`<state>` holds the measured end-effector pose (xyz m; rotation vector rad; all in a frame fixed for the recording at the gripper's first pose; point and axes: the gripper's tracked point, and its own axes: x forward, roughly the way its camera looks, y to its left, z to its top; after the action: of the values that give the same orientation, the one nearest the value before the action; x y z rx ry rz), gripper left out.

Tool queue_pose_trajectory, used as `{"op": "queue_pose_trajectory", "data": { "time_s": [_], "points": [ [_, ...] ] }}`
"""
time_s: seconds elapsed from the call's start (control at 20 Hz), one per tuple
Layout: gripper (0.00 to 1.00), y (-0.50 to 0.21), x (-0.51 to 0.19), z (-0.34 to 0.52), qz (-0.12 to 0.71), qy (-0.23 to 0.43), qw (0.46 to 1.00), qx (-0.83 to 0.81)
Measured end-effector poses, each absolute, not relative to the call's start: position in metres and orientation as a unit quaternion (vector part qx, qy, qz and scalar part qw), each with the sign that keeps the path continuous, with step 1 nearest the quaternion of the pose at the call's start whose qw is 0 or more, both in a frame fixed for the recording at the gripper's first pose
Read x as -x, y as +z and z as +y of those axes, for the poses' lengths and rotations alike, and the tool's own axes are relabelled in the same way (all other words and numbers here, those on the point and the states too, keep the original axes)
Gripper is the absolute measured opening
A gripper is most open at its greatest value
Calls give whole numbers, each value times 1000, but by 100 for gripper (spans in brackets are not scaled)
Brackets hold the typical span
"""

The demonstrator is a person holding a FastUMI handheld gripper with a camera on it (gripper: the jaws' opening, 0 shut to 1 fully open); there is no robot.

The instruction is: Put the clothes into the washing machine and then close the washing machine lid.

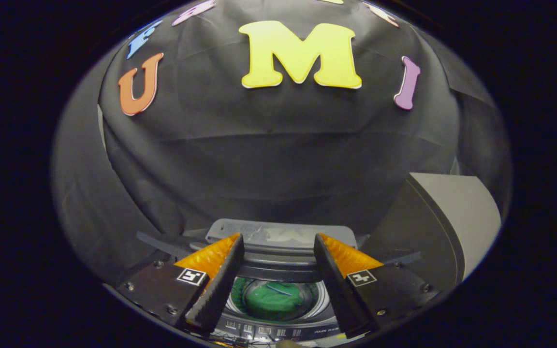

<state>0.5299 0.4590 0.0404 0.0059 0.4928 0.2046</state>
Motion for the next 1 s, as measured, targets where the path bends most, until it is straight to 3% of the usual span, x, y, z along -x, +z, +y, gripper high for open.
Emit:
{"op": "queue_pose_trajectory", "data": {
  "time_s": [0.35, 1.0],
  "points": [
    [96, -50, -486, 449, 362, 101, 927, 6],
    [96, -45, -477, 436, 357, 93, 929, -3]
  ]
}}
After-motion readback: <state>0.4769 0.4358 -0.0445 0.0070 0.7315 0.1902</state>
